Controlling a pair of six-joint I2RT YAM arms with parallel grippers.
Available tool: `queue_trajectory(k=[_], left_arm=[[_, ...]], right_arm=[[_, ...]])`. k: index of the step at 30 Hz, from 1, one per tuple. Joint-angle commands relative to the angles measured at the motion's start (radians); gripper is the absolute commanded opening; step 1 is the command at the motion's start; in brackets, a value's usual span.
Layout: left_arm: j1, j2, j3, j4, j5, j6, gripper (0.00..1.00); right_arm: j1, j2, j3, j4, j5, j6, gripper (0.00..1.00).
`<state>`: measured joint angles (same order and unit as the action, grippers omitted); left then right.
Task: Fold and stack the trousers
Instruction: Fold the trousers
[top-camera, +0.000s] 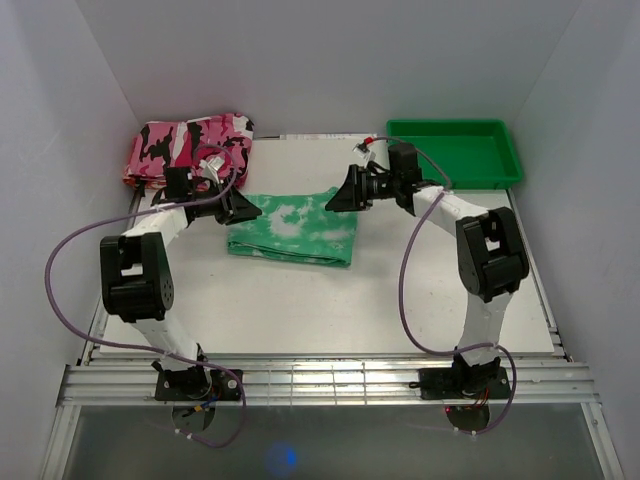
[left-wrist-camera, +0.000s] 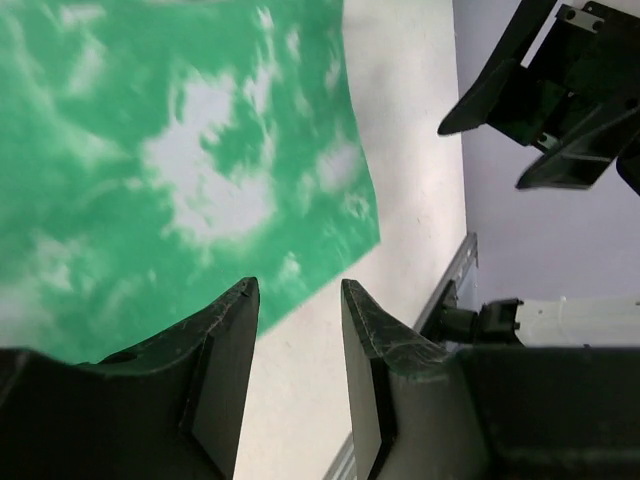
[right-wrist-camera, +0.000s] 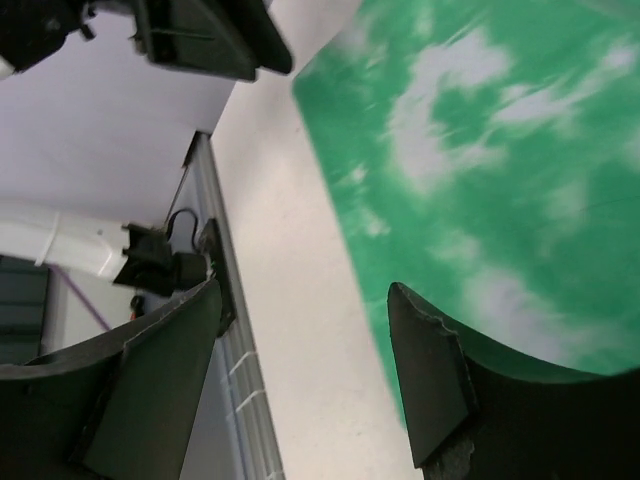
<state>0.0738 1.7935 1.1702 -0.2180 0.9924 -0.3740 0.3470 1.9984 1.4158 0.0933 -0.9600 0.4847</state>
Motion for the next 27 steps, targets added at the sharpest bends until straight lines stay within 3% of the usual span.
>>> queue_trajectory(k=[1, 6, 10, 13, 18, 19, 21, 23, 26, 27], left_arm=[[0.004, -0.071, -0.159, -0.029, 0.026, 0.012, 0.48], [0.066, 0.016, -0.234, 0.068, -0.014, -0.033, 0.47], [0.136, 0.235, -0.184, 0.029, -0.056, -0.010, 0.47], [0.149, 0.247, -0.167, -0.004, -0.040, 0.016, 0.47], [0.150, 0.084, -0.104, -0.147, 0.049, 0.145, 0.57], [0.149, 0.048, -0.087, -0.174, 0.045, 0.179, 0.65], [0.150, -0.070, -0.032, -0.233, -0.013, 0.265, 0.73], [0.152, -0.176, 0.003, -0.247, -0.117, 0.322, 0.84], [0.167, -0.296, 0.029, -0.178, -0.272, 0.302, 0.96], [0.167, -0.324, 0.025, -0.146, -0.317, 0.265, 0.98]], right_arm=[[0.073, -0.065, -0.182, 0.089, -0.069, 0.081, 0.73], [0.081, 0.008, -0.296, 0.131, -0.020, 0.054, 0.73], [0.069, 0.135, -0.203, 0.030, 0.088, -0.050, 0.73], [0.026, 0.158, -0.138, -0.087, 0.137, -0.147, 0.73], [-0.008, 0.059, -0.060, -0.312, 0.148, -0.323, 0.70], [-0.002, 0.009, -0.049, -0.326, 0.159, -0.336, 0.70], [0.020, -0.045, 0.003, -0.365, 0.200, -0.394, 0.79], [0.090, -0.101, 0.087, -0.394, 0.343, -0.474, 0.89], [0.215, -0.084, 0.214, -0.447, 0.557, -0.668, 0.96], [0.249, -0.084, 0.236, -0.455, 0.558, -0.720, 0.96]])
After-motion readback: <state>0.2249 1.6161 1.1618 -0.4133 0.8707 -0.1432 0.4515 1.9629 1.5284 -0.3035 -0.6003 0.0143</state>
